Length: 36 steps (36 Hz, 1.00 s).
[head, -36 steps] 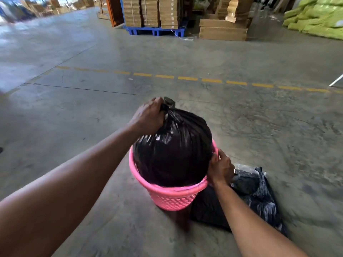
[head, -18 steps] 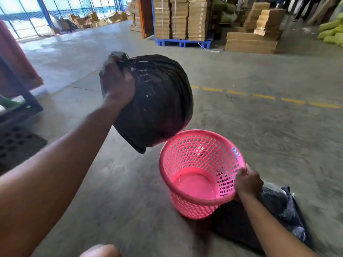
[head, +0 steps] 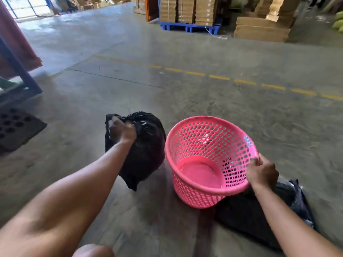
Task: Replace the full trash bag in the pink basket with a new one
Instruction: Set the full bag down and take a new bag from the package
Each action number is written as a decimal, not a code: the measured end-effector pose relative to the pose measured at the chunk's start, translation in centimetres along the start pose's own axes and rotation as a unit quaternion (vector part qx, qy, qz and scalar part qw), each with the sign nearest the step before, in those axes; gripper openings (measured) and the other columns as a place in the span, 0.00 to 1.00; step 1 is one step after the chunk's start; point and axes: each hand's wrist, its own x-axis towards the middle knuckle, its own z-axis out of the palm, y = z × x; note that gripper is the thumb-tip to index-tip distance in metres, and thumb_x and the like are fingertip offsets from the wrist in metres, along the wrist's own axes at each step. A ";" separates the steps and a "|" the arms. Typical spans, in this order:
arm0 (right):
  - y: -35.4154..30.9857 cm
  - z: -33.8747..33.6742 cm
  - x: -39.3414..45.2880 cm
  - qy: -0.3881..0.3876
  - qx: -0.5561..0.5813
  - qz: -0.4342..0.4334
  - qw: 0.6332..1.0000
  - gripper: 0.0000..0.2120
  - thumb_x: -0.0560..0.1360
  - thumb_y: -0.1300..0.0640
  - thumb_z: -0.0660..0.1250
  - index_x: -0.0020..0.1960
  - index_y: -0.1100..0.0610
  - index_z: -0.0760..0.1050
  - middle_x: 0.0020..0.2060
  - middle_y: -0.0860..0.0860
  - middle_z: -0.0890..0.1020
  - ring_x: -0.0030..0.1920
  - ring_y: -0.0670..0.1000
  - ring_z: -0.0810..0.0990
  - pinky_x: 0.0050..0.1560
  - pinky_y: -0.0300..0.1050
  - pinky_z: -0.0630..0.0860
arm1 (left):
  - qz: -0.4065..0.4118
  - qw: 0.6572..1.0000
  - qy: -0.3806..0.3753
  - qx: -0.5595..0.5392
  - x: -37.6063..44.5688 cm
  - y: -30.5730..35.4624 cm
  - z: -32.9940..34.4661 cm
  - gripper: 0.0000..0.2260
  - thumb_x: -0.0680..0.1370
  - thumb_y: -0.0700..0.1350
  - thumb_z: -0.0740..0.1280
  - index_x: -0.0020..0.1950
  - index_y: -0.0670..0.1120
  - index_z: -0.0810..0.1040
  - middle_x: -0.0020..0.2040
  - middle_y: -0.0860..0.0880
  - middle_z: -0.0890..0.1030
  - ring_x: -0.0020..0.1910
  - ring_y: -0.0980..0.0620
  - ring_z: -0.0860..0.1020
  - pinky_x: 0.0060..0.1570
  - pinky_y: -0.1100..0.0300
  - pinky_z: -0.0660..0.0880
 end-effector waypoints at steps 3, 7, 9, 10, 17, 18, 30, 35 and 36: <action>0.2 0.1 0.2 0.008 -0.005 -0.010 1.000 0.15 0.78 0.53 0.61 0.61 0.55 0.81 0.50 0.66 0.84 0.50 0.68 0.82 0.47 0.54 0.75 | -0.041 0.998 -0.037 0.017 -1.0 -2.1 2.2 0.14 0.78 0.47 0.64 0.60 0.41 0.77 0.61 0.38 0.80 0.61 0.36 0.79 0.61 0.46 0.75; 0.1 0.2 0.2 0.013 -0.002 -0.015 1.000 0.15 0.78 0.53 0.61 0.60 0.56 0.81 0.50 0.65 0.84 0.51 0.68 0.81 0.47 0.54 0.74 | -0.020 0.995 -0.094 0.020 -2.1 -2.9 3.8 0.14 0.77 0.48 0.68 0.60 0.44 0.80 0.60 0.40 0.82 0.61 0.38 0.79 0.63 0.49 0.73; 0.2 0.2 0.2 0.011 0.000 -0.014 1.000 0.14 0.79 0.53 0.61 0.59 0.56 0.81 0.50 0.65 0.84 0.50 0.67 0.81 0.45 0.52 0.71 | 0.023 0.994 -0.102 0.039 -3.1 -2.1 3.9 0.17 0.75 0.50 0.69 0.62 0.45 0.78 0.64 0.41 0.75 0.63 0.40 0.76 0.66 0.47 0.70; 0.2 0.2 0.2 0.009 0.002 -0.014 1.000 0.14 0.79 0.54 0.61 0.59 0.56 0.81 0.50 0.65 0.84 0.50 0.67 0.81 0.44 0.51 0.71 | 0.053 0.993 -0.088 0.050 -3.9 -1.4 3.7 0.19 0.75 0.51 0.69 0.64 0.47 0.76 0.65 0.41 0.72 0.66 0.40 0.73 0.68 0.45 0.68; 0.1 -0.1 0.1 0.006 0.008 -0.013 1.000 0.13 0.79 0.53 0.61 0.59 0.54 0.80 0.51 0.63 0.85 0.51 0.68 0.82 0.50 0.56 0.76 | 0.358 0.913 -0.174 -0.092 -13.2 3.4 2.4 0.08 0.74 0.49 0.68 0.53 0.53 0.80 0.48 0.53 0.81 0.51 0.51 0.79 0.55 0.48 0.76; 0.1 -0.1 0.1 0.003 0.011 -0.012 1.000 0.13 0.79 0.54 0.61 0.58 0.55 0.80 0.51 0.64 0.84 0.51 0.68 0.82 0.50 0.56 0.76 | 0.393 0.882 -0.243 -0.092 -15.3 4.0 2.2 0.07 0.75 0.50 0.69 0.52 0.53 0.80 0.46 0.56 0.81 0.48 0.55 0.80 0.53 0.50 0.76; 5.6 -2.2 3.9 -0.065 0.140 0.069 0.986 0.20 0.80 0.46 0.58 0.48 0.61 0.78 0.34 0.57 0.82 0.32 0.58 0.82 0.36 0.46 0.75 | 0.517 0.712 -0.428 0.207 -28.1 5.4 6.6 0.17 0.79 0.61 0.60 0.62 0.53 0.71 0.58 0.47 0.83 0.56 0.39 0.81 0.47 0.48 0.76; 17.5 -0.6 4.2 -0.075 0.121 0.248 0.958 0.16 0.71 0.49 0.58 0.37 0.59 0.78 0.25 0.54 0.81 0.29 0.59 0.83 0.40 0.56 0.81 | 0.553 0.718 -0.372 0.199 -28.1 4.2 7.5 0.17 0.79 0.64 0.57 0.58 0.54 0.72 0.52 0.48 0.84 0.50 0.39 0.83 0.42 0.49 0.75; 21.6 0.8 4.5 -0.067 0.109 0.284 0.950 0.21 0.67 0.44 0.55 0.38 0.59 0.79 0.29 0.56 0.83 0.33 0.61 0.85 0.42 0.57 0.83 | 0.559 0.718 -0.364 0.197 -28.1 4.2 7.6 0.17 0.79 0.64 0.57 0.57 0.54 0.72 0.51 0.48 0.84 0.49 0.39 0.83 0.41 0.49 0.75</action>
